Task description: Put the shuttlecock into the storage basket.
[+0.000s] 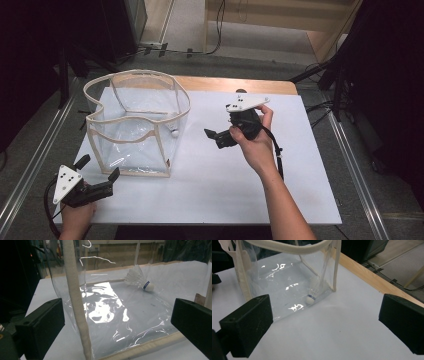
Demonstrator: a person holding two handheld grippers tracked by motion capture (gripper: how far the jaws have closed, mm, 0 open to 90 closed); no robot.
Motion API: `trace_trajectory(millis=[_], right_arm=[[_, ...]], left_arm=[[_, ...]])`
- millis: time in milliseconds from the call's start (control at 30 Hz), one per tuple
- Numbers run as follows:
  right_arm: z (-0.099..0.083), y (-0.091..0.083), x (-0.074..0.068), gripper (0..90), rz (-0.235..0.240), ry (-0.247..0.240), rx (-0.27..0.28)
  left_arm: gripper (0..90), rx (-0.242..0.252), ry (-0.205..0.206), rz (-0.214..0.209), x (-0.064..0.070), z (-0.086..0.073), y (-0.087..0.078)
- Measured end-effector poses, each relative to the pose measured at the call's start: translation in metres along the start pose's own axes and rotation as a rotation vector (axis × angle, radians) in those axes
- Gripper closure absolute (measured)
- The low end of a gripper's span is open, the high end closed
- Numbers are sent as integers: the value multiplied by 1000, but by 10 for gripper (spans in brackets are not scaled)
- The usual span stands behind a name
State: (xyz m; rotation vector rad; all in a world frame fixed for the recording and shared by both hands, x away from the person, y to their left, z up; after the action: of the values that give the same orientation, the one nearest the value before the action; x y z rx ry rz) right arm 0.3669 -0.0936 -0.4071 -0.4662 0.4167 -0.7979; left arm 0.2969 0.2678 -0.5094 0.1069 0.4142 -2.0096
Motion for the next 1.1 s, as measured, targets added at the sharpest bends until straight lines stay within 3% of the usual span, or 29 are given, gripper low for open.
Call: trace_trajectory(millis=[1100], right_arm=[[-66,-23,43,0,-65,84,8]], left_arm=[[0,-1,0,1,0,0,0]])
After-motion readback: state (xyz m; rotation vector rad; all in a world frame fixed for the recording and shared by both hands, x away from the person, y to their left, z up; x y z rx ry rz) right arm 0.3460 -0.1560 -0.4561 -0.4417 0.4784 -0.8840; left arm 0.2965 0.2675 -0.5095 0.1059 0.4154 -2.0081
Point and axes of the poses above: each handheld gripper's, and its own axes: y roughly forward along the jaws, z roughly out of its top, x roughly to its right, the point moved 8 cm from there along y, roughly forward along the jaws, and after that the axes turned 13 degrees about y, right-handed, at the moved point
